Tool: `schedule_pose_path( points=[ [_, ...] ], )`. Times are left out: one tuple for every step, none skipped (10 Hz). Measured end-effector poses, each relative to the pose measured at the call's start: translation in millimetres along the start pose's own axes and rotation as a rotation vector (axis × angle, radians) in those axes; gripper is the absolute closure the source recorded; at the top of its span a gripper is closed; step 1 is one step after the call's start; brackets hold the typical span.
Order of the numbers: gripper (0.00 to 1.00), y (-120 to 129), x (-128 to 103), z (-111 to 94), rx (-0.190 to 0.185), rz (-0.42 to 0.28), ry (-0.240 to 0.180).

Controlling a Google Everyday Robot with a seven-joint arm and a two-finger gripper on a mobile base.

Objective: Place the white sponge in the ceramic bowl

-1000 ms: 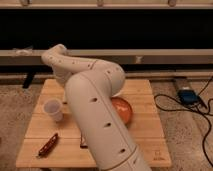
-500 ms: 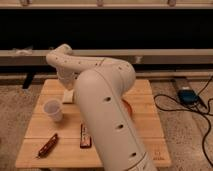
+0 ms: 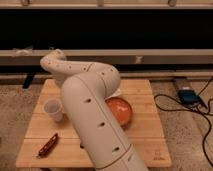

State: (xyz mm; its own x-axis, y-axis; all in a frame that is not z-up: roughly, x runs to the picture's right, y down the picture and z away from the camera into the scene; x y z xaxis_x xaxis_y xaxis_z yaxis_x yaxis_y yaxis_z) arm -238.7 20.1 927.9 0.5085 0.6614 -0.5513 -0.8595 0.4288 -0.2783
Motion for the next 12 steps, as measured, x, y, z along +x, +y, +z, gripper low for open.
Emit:
schedule_pose_path(
  points=[
    [0.20, 3, -2, 11, -0.007, 0.023, 0.014],
    [0.20, 5, -4, 14, -0.011, 0.031, 0.020],
    [0.20, 6, -6, 16, -0.018, 0.043, 0.024],
    [0.20, 7, -8, 16, -0.026, 0.051, 0.024],
    [0.20, 6, -8, 15, -0.032, 0.057, 0.023],
    [0.20, 5, -9, 13, -0.038, 0.063, 0.019],
    [0.20, 6, -11, 14, -0.045, 0.065, 0.019],
    [0.20, 8, -12, 16, -0.051, 0.060, 0.022],
    [0.20, 11, -14, 20, -0.060, 0.050, 0.024],
    [0.20, 11, -15, 23, -0.068, 0.044, 0.024],
    [0.20, 9, -15, 29, -0.077, 0.041, 0.027],
    [0.20, 8, -16, 33, -0.085, 0.039, 0.028]
  ],
)
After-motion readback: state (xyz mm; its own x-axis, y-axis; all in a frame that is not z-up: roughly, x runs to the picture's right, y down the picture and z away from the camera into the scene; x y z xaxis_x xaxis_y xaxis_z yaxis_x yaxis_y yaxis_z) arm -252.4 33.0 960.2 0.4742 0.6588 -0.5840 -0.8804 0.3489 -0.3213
